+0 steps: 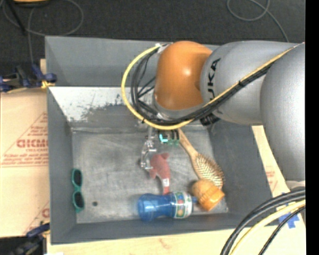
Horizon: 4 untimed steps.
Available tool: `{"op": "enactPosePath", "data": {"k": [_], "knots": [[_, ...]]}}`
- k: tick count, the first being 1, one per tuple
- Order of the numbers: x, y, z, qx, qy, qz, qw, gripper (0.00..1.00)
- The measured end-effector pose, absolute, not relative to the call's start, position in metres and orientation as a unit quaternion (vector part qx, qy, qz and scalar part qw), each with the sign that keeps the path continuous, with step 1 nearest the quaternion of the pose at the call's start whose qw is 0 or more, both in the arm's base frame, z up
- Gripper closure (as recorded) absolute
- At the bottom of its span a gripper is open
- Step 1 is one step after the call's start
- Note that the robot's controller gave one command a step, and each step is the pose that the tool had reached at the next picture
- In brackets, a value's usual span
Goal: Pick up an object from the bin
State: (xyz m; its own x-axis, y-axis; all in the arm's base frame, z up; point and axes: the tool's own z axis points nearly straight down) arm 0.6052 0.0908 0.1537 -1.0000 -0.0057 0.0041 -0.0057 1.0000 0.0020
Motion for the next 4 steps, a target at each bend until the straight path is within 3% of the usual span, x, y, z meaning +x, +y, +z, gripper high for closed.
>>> {"op": "enactPosePath", "data": {"k": [1,2,3,4], "knots": [[0.607,0.09,0.159,0.002,-1.0,-0.001,-0.002,0.0],[0.58,0.044,0.096,0.054,-0.999,0.001,-0.003,0.0],[0.574,0.028,0.088,0.026,-1.0,-0.001,-0.001,0.0],[0.577,0.011,0.098,0.083,-0.997,0.001,-0.003,0.0]]}}
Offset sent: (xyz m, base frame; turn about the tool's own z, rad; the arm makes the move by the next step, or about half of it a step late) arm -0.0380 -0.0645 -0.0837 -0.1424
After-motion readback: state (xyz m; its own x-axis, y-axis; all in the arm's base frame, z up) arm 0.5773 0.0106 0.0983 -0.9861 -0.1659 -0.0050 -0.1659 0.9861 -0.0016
